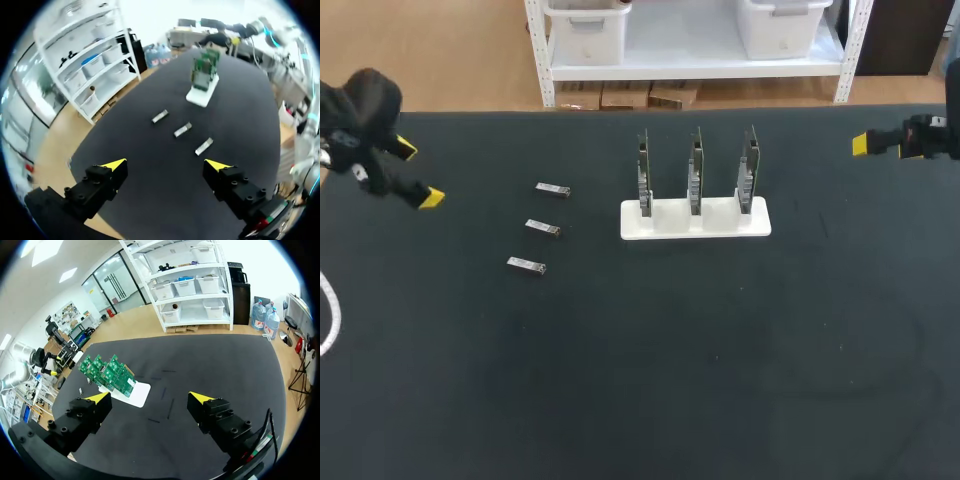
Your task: Pick up the optical module with the left hand, and insert it into the network port with the right hand.
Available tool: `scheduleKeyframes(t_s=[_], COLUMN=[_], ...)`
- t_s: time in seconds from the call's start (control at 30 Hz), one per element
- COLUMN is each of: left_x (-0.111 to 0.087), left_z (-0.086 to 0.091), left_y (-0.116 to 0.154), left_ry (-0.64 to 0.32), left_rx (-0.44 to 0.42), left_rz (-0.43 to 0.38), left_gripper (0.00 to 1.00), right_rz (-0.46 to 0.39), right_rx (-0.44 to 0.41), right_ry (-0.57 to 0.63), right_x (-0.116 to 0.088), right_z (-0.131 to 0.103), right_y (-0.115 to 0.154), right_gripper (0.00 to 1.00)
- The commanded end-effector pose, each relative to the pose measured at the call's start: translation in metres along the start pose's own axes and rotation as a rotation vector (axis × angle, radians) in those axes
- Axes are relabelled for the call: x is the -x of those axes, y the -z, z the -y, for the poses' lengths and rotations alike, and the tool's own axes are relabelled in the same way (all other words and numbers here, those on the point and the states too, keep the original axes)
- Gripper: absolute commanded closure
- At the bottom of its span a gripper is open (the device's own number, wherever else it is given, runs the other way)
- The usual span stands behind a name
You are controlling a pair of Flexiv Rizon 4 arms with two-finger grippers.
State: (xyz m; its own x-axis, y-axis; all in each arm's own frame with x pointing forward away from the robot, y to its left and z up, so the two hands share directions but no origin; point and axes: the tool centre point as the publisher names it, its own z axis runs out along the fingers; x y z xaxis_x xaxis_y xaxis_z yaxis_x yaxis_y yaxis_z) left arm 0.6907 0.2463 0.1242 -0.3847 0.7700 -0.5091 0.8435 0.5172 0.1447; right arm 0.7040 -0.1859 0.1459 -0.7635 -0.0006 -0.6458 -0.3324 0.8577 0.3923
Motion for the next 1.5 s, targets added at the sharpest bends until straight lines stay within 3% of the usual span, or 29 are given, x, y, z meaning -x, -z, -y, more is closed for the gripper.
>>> scheduleKeyframes(t_s=[0.03, 0.13, 1.0, 1.07, 1.17, 1.23, 1.3, 1.37, 1.5], left_x=[-0.004, -0.011, -0.011, 0.002, 0.020, 0.028, 0.032, 0.032, 0.019], left_z=[0.004, -0.001, -0.001, 0.002, 0.007, 0.010, 0.012, 0.017, 0.025], left_y=[-0.006, 0.000, 0.000, 0.004, 0.009, 0.013, 0.016, 0.017, 0.004], left_ry=[-0.092, -0.031, -0.031, -0.148, -0.380, -0.502, -0.575, -0.612, -0.685], left_rx=[0.038, -0.009, -0.009, 0.001, 0.096, 0.082, 0.107, 0.066, 0.033], left_rz=[-0.171, -0.126, -0.126, -0.173, -0.312, -0.348, -0.391, -0.385, -0.453], left_gripper=[0.00, 0.00, 0.00, 0.00, 0.00, 0.00, 0.00, 0.00, 0.00], right_rz=[-0.002, -0.002, -0.002, -0.002, -0.002, -0.002, -0.002, -0.002, -0.002], right_rx=[-0.013, -0.013, -0.013, -0.013, -0.013, -0.013, -0.013, -0.013, -0.013], right_ry=[-0.002, -0.002, -0.002, -0.002, -0.002, -0.002, -0.002, -0.002, -0.002], right_x=[0.000, 0.000, 0.000, 0.000, 0.000, 0.000, 0.000, 0.000, 0.000], right_z=[-0.003, -0.003, -0.003, -0.003, -0.003, -0.003, -0.003, -0.003, -0.003], right_y=[0.003, 0.003, 0.003, 0.003, 0.003, 0.003, 0.003, 0.003, 0.003], right_gripper=[0.00, 0.00, 0.00, 0.00, 0.00, 0.00, 0.00, 0.00, 0.00])
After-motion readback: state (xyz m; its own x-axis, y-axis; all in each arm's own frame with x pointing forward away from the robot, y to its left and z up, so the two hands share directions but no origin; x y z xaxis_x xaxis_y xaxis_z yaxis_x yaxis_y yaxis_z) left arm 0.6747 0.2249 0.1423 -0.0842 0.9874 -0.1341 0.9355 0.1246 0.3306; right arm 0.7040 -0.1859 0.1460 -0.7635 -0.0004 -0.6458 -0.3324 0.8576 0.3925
